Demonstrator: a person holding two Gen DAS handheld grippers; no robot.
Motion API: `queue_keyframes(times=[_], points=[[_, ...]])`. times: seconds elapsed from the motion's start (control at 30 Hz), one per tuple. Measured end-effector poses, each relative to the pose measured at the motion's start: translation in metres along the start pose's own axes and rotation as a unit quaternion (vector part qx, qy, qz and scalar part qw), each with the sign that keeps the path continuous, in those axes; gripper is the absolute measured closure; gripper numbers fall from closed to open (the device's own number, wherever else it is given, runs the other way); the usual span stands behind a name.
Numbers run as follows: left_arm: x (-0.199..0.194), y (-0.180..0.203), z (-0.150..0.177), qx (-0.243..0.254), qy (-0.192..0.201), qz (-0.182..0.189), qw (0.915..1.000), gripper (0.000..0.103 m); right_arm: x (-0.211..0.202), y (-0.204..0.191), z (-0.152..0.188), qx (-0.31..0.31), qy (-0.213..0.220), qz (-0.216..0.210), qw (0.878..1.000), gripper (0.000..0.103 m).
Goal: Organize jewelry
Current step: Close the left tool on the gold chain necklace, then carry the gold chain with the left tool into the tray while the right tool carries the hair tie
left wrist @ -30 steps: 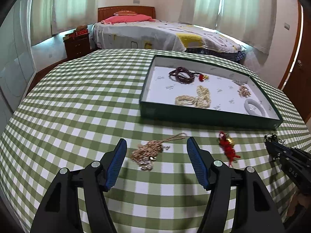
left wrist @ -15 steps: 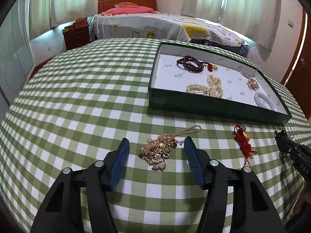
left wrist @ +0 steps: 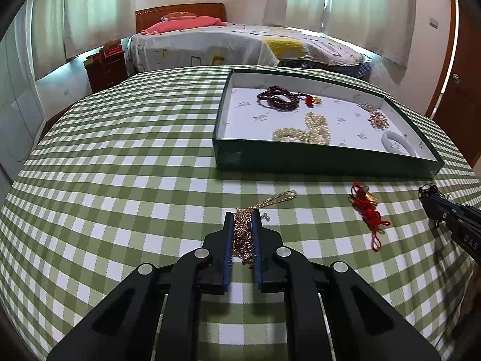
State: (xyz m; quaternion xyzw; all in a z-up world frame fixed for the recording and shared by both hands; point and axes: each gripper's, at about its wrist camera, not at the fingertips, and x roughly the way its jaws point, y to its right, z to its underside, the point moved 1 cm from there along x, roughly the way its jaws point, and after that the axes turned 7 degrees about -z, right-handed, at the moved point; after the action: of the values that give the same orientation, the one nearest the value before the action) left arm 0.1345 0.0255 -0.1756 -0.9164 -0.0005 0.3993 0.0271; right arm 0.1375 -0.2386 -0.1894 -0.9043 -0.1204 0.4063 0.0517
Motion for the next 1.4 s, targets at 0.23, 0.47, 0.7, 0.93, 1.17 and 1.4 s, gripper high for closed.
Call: queue_keyframes(times=[0.23,0.47,0.7,0.93,1.17,1.4], points=[[-0.015,0.003,-0.003,0.005,0.017,0.003,0.9998,0.092,0.0,0.0,0.0,0.001,0.001,-0.002,1.0,0.092],[-0.031,0.003,-0.014,0.001,0.036,0.003,0.9993,0.092,-0.01,-0.005,-0.004,-0.004,0.016,-0.003,1.0,0.093],[-0.047,0.003,-0.024,-0.005,0.058,0.004,0.9983,0.092,-0.027,-0.011,-0.014,-0.007,0.042,-0.005,0.999,0.094],[-0.061,0.001,-0.033,-0.013,0.075,0.01,0.9971,0.093,-0.041,-0.016,-0.02,-0.009,0.063,-0.009,0.998,0.094],[-0.079,0.0,-0.044,-0.017,0.098,0.015,0.9949,0.092,-0.058,-0.022,-0.031,-0.012,0.083,-0.018,0.996,0.094],[-0.094,0.005,-0.058,-0.015,0.122,0.026,0.9921,0.092,-0.077,-0.03,-0.045,-0.02,0.111,-0.024,0.993,0.094]])
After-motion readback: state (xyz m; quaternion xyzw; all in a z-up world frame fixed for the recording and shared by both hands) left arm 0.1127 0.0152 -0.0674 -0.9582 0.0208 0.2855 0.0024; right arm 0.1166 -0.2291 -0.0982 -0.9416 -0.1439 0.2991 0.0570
